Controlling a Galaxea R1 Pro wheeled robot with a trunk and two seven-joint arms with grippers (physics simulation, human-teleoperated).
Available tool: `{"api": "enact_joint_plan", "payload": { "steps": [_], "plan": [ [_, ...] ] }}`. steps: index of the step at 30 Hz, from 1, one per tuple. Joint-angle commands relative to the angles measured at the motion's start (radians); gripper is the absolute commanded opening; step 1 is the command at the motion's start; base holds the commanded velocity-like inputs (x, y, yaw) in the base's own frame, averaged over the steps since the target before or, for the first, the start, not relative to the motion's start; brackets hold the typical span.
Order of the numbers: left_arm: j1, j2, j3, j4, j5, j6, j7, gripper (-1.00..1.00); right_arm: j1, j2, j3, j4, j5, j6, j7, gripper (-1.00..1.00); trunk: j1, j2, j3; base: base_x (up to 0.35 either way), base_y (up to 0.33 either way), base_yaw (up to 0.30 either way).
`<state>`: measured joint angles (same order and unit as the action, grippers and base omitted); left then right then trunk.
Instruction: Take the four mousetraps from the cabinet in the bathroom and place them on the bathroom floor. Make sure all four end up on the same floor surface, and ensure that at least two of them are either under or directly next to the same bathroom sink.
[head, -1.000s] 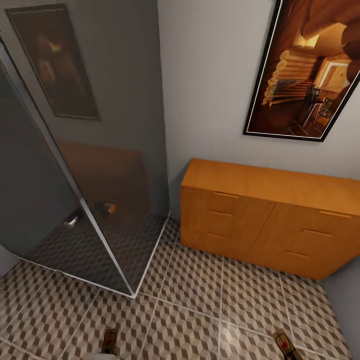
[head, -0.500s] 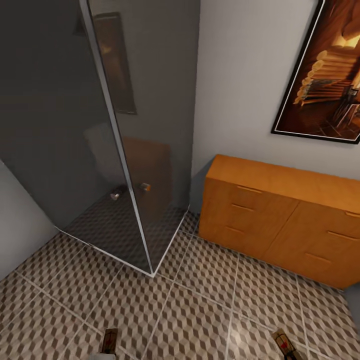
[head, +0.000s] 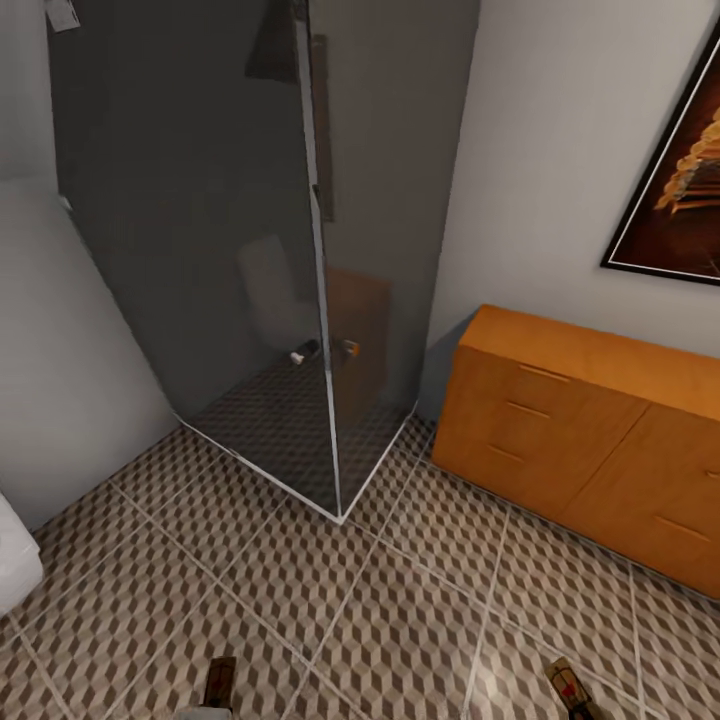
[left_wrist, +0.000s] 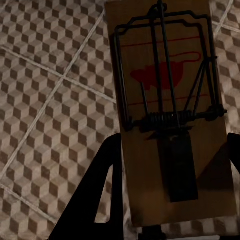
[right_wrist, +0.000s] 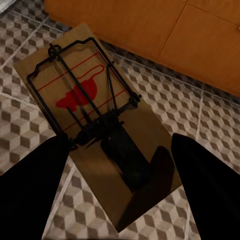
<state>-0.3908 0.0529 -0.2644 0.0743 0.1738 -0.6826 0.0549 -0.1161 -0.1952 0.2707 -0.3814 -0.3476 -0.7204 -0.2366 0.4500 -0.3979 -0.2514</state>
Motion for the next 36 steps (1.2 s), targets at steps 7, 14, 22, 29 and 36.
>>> {"api": "enact_joint_plan", "payload": {
  "steps": [7, 14, 22, 29, 36],
  "plan": [
    [-0.002, -0.001, -0.009, 0.004, 0.003, -0.005, 0.006, -1.00, 0.000, -0.001, 0.008, -0.001, -0.004, -0.002, -0.008, -1.00, 0.000, -0.002, -0.002, -0.279, 0.000, 0.289],
    [-0.002, -0.001, -0.009, 0.004, 0.003, -0.005, 0.006, -1.00, 0.000, -0.001, 0.008, -0.001, -0.004, -0.002, -0.008, -1.00, 0.000, -0.002, -0.001, -0.276, 0.000, 0.289],
    [-0.002, -0.001, -0.009, 0.004, 0.003, -0.005, 0.006, -1.00, 0.000, -0.001, 0.008, -0.001, -0.004, -0.003, -0.008, -1.00, 0.000, -0.002, 0.001, -0.250, 0.000, 0.289],
    [-0.002, -0.001, -0.009, 0.004, 0.003, -0.005, 0.006, -1.00, 0.000, -0.001, 0.008, -0.001, -0.004, -0.003, -0.014, -1.00, 0.000, -0.002, 0.004, -0.106, 0.000, 0.289],
    [-0.002, -0.001, -0.009, 0.004, 0.003, -0.004, 0.006, -1.00, 0.000, 0.001, 0.008, -0.001, -0.004, -0.003, -0.016, -1.00, 0.000, -0.002, 0.006, -0.005, -0.034, 0.289]
  ]
}}
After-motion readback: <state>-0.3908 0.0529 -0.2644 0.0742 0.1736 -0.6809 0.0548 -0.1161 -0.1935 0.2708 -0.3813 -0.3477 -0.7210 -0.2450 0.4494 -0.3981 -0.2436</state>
